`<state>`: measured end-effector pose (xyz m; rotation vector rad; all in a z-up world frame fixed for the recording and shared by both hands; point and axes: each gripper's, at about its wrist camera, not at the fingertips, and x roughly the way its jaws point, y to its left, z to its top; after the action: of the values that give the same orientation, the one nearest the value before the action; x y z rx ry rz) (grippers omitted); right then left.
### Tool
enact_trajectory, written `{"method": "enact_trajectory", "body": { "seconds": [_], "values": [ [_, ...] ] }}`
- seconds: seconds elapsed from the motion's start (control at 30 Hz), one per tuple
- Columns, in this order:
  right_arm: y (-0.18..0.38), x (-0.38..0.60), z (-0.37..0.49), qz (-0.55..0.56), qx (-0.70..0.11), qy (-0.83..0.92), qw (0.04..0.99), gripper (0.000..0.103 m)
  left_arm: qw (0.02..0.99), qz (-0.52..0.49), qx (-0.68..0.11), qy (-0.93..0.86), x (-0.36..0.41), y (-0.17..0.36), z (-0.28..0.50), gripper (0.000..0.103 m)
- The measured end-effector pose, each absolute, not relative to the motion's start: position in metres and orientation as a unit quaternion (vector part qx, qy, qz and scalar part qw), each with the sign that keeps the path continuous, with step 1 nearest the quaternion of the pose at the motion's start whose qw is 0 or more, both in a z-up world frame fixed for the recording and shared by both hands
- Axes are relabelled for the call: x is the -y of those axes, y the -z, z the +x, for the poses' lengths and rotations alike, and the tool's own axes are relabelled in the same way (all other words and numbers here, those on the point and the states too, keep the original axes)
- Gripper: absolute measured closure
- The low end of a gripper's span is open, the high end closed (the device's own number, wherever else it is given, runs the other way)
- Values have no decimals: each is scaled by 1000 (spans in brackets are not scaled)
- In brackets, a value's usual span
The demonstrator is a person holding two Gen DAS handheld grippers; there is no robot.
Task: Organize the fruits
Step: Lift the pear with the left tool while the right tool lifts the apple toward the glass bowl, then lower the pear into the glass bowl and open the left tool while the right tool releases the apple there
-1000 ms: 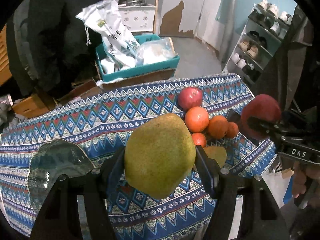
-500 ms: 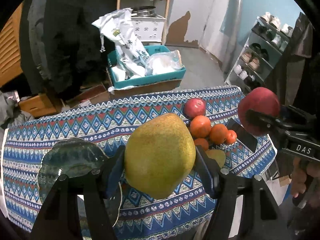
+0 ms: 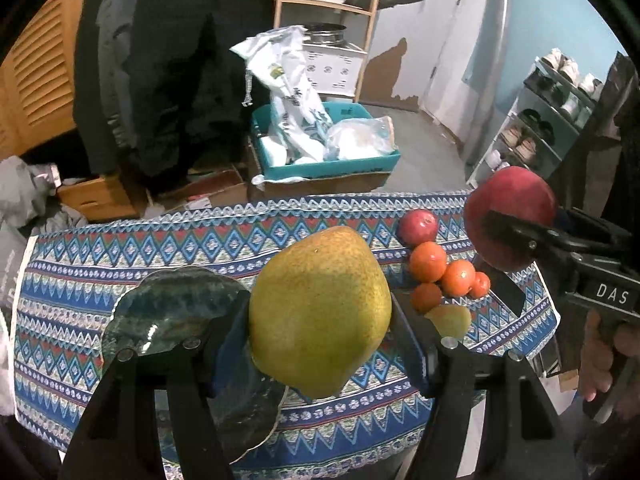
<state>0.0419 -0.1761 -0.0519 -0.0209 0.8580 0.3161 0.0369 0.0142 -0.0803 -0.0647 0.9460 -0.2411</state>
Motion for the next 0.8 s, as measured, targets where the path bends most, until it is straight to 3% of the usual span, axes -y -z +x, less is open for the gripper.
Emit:
{"method": "enact_trajectory", "body": {
  "seconds": [0.8],
  "values": [
    [84,35,77,-32,-460,-248,852,27,872,-85,-481,22,-134,116,27,34]
  ]
}}
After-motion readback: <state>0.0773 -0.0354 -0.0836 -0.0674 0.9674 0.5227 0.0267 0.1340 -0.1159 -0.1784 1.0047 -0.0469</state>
